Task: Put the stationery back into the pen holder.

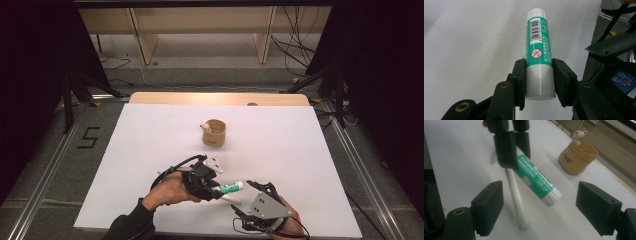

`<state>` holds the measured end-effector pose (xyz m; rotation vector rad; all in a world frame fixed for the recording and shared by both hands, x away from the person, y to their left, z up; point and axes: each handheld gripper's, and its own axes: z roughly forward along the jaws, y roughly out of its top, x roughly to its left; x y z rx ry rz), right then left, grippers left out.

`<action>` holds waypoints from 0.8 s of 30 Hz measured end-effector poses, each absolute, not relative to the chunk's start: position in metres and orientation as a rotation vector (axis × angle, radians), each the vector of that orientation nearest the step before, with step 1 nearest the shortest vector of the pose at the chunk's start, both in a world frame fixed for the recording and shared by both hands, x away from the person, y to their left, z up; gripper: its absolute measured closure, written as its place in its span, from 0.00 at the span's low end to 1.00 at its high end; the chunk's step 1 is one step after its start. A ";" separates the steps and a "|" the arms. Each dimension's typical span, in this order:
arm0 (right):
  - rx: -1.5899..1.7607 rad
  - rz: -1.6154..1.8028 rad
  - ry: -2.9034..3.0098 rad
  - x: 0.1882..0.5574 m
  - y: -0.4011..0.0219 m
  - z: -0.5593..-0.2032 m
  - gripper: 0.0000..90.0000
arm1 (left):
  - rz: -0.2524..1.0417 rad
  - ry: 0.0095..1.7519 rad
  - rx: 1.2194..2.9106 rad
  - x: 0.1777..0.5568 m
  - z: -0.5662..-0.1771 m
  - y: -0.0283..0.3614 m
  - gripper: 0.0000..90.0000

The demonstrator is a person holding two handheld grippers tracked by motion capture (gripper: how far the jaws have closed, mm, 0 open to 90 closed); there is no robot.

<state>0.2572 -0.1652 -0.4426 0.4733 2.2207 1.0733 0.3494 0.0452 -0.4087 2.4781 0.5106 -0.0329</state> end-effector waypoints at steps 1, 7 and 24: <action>0.454 1.057 2.221 0.257 -0.163 -0.443 0.26 | -0.032 0.510 2.482 0.349 -0.409 0.045 0.72; 0.341 0.950 2.204 0.254 -0.149 -0.447 0.26 | -0.050 0.496 2.503 0.348 -0.410 0.044 0.72; 0.104 0.638 2.127 0.245 -0.114 -0.464 0.32 | -0.074 0.486 2.531 0.344 -0.408 0.040 0.72</action>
